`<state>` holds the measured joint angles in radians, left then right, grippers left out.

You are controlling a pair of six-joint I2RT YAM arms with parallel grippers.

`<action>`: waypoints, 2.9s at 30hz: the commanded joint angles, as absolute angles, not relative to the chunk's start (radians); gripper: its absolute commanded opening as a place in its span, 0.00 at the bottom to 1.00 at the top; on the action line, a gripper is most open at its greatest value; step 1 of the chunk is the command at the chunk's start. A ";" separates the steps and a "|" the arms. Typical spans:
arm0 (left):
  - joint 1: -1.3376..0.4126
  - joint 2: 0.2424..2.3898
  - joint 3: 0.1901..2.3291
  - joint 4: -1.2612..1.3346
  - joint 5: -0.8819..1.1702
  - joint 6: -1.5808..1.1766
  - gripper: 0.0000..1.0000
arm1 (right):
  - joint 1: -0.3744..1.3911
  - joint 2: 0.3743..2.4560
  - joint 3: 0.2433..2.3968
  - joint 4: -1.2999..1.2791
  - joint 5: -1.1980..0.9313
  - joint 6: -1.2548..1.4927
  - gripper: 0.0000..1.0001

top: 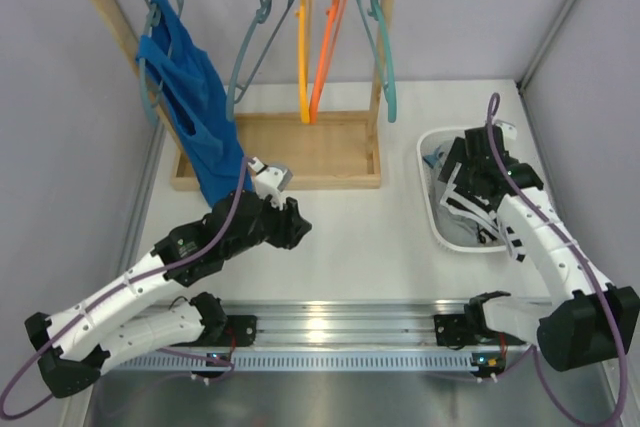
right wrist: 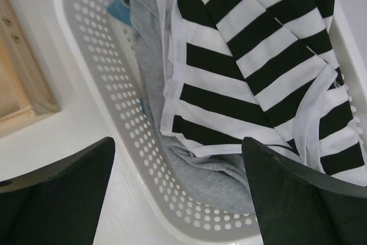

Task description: Place the tank top on the hanger

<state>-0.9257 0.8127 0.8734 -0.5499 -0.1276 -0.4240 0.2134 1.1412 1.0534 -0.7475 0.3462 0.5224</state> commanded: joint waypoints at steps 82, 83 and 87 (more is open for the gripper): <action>-0.931 0.926 0.497 0.632 0.092 -0.630 0.59 | 0.738 1.123 1.664 -0.884 0.334 0.765 0.00; -0.931 0.954 0.502 0.668 0.118 -0.644 0.59 | 0.738 1.121 1.666 -0.881 0.325 0.768 0.00; -0.931 1.093 0.517 0.933 0.187 -0.702 0.59 | 0.744 1.114 1.664 -0.887 0.299 0.772 0.00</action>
<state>-0.9257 1.0409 0.4900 0.5694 0.1024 -0.6468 0.7250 1.1282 1.6199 -0.9092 0.3115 0.7578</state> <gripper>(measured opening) 0.594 0.022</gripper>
